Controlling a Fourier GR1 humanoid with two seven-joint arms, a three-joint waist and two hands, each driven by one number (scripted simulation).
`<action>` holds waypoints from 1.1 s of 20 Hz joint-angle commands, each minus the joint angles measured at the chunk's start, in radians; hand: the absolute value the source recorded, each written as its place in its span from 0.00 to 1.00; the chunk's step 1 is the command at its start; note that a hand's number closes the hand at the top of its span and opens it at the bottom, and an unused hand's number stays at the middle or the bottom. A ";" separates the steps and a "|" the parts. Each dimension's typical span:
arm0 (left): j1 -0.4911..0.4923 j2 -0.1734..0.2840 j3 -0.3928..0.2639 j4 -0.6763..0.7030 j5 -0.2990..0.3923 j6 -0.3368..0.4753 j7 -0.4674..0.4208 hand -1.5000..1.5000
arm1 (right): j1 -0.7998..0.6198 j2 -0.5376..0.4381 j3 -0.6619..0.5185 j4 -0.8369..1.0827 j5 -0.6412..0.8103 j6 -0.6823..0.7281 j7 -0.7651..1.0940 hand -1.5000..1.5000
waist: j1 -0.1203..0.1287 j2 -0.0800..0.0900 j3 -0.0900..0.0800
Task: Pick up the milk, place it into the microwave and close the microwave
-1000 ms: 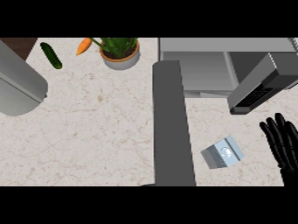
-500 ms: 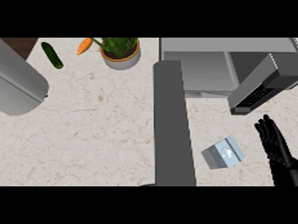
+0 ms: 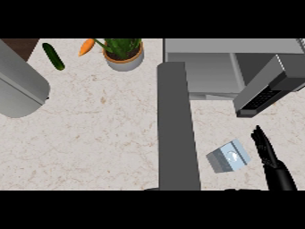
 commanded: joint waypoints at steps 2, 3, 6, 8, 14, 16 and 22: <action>0.071 -0.044 0.007 -0.074 0.045 -0.066 0.000 0.00 | -0.088 -0.090 -0.078 0.237 0.019 0.020 -0.137 0.00 | 0.006 0.000 0.000; 0.032 0.010 0.054 -0.056 0.121 -0.019 0.031 0.00 | -0.072 -0.073 -0.078 0.308 0.030 0.001 -0.237 0.00 | 0.002 0.000 0.001; 0.085 -0.023 0.078 -0.038 0.112 -0.104 -0.012 0.00 | -0.163 -0.039 -0.068 0.484 0.077 -0.061 -0.303 0.00 | 0.009 0.001 0.001; 0.067 -0.040 0.049 -0.113 0.098 -0.042 0.040 0.00 | -0.238 -0.068 -0.089 0.547 0.068 -0.043 -0.313 0.00 | 0.005 0.001 0.001; 0.097 -0.008 0.105 -0.125 0.207 -0.055 0.095 0.00 | -0.339 -0.049 -0.100 0.774 0.079 -0.066 -0.442 0.00 | 0.006 0.001 0.001; 0.021 -0.069 0.098 0.032 0.072 -0.153 0.004 0.00 | -0.398 -0.045 -0.116 0.830 0.058 -0.056 -0.457 0.00 | 0.002 0.001 0.000; 0.029 -0.016 0.117 -0.043 0.190 -0.093 0.094 0.00 | -0.495 -0.063 -0.158 1.031 0.023 0.015 -0.562 1.00 | 0.012 0.004 0.002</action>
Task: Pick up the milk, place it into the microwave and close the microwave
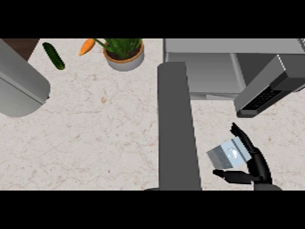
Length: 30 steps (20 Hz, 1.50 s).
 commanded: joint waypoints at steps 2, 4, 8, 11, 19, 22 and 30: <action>0.050 -0.039 0.004 -0.077 0.043 -0.028 0.022 0.00 | -0.083 0.007 -0.045 0.189 -0.035 0.045 -0.101 1.00 | 0.008 0.001 0.001; -0.029 0.027 0.019 -0.049 0.060 0.034 0.057 0.00 | -0.105 -0.025 0.001 0.218 0.017 0.074 -0.133 1.00 | 0.003 0.002 0.001; 0.018 -0.017 0.027 -0.043 0.089 -0.027 0.050 0.00 | -0.143 -0.012 0.000 0.256 0.022 0.043 -0.165 1.00 | 0.005 0.001 0.000; 0.005 -0.045 0.027 0.001 0.035 -0.076 0.018 0.00 | -0.190 -0.011 -0.014 0.238 0.005 0.039 -0.165 1.00 | 0.006 0.002 0.000; -0.008 -0.039 0.034 0.006 0.059 -0.066 0.040 0.00 | -0.223 -0.015 -0.127 0.347 -0.078 0.010 -0.214 1.00 | 0.010 0.006 0.002; 0.005 -0.071 -0.002 -0.058 0.059 -0.044 0.069 0.00 | -0.246 0.023 -0.117 0.338 -0.069 -0.026 -0.224 1.00 | 0.010 0.005 0.002; 0.027 -0.058 0.062 -0.013 0.096 -0.100 0.064 0.00 | -0.362 0.020 -0.108 0.331 -0.041 -0.139 -0.146 1.00 | 0.014 0.005 0.001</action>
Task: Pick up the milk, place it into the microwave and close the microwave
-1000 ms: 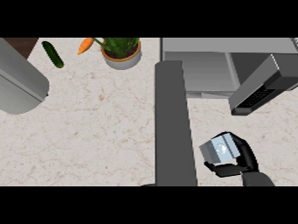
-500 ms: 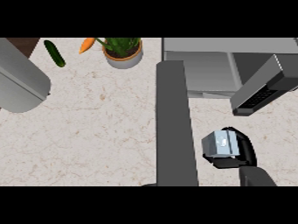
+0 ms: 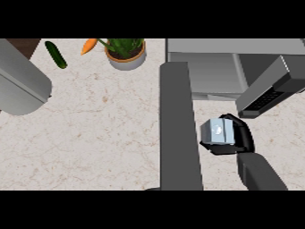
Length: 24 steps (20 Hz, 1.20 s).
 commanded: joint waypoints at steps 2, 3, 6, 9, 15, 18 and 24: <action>-0.023 0.014 0.021 0.031 0.013 -0.008 0.006 0.00 | -0.111 -0.005 -0.017 0.018 -0.004 -0.067 -0.001 1.00 | 0.004 0.003 0.000; 0.006 -0.025 -0.008 -0.030 -0.008 -0.005 0.025 0.00 | -0.123 -0.016 -0.021 0.014 -0.008 -0.061 0.004 1.00 | 0.004 0.002 0.000; 0.027 -0.052 0.022 0.024 -0.017 -0.101 -0.010 0.00 | -0.146 -0.035 -0.026 0.044 -0.007 -0.062 0.023 1.00 | 0.008 0.002 0.000; -0.063 0.067 0.051 0.049 0.043 0.026 0.047 0.00 | -0.201 -0.075 -0.024 0.061 0.005 -0.070 0.075 1.00 | 0.002 0.004 0.000; -0.095 -0.005 -0.014 0.009 -0.065 0.009 0.047 0.00 | -0.356 -0.119 -0.037 0.118 0.010 -0.085 0.194 1.00 | 0.030 0.016 0.002; -0.101 0.058 0.017 0.055 0.022 -0.008 0.047 0.00 | -0.390 -0.120 -0.037 0.141 0.017 -0.126 0.238 1.00 | 0.045 0.020 0.002; -0.158 0.005 -0.020 0.087 -0.074 -0.023 0.021 0.00 | -0.412 -0.180 -0.011 0.153 0.063 -0.220 0.247 1.00 | 0.073 0.041 0.003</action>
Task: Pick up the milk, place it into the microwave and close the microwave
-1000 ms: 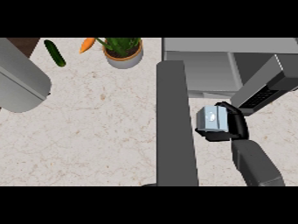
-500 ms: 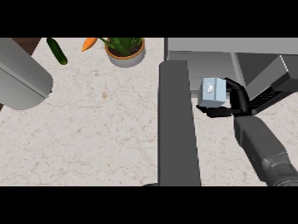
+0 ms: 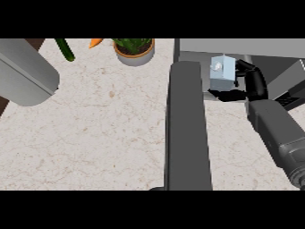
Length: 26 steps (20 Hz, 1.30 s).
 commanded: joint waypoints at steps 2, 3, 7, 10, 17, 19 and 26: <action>-0.028 0.029 0.002 0.032 0.013 -0.013 -0.001 0.00 | -0.048 -0.044 0.022 0.013 0.042 -0.142 0.047 1.00 | 0.031 0.014 0.000; -0.071 0.016 -0.013 0.038 -0.018 0.014 -0.004 0.00 | -0.062 -0.047 0.023 0.010 0.044 -0.154 0.049 1.00 | 0.027 0.024 0.001; -0.071 0.030 -0.007 0.035 -0.001 0.005 -0.004 0.00 | -0.076 -0.075 0.013 0.029 0.043 -0.190 0.081 1.00 | 0.046 0.027 0.002; -0.084 0.047 -0.016 0.041 0.004 0.008 0.007 0.00 | -0.095 -0.086 0.004 0.036 0.039 -0.199 0.101 1.00 | 0.056 0.032 0.003; -0.106 0.056 -0.030 0.055 -0.004 0.012 0.016 0.00 | -0.106 -0.140 -0.004 0.044 0.041 -0.226 0.114 1.00 | 0.080 0.047 0.005; -0.124 0.073 -0.019 0.050 -0.011 0.014 0.014 0.00 | -0.097 -0.143 0.000 0.047 0.049 -0.240 0.102 1.00 | 0.084 0.051 0.006; -0.160 0.087 -0.016 0.063 -0.010 0.022 0.008 0.00 | -0.103 -0.159 -0.021 0.051 0.035 -0.244 0.102 1.00 | 0.096 0.058 0.009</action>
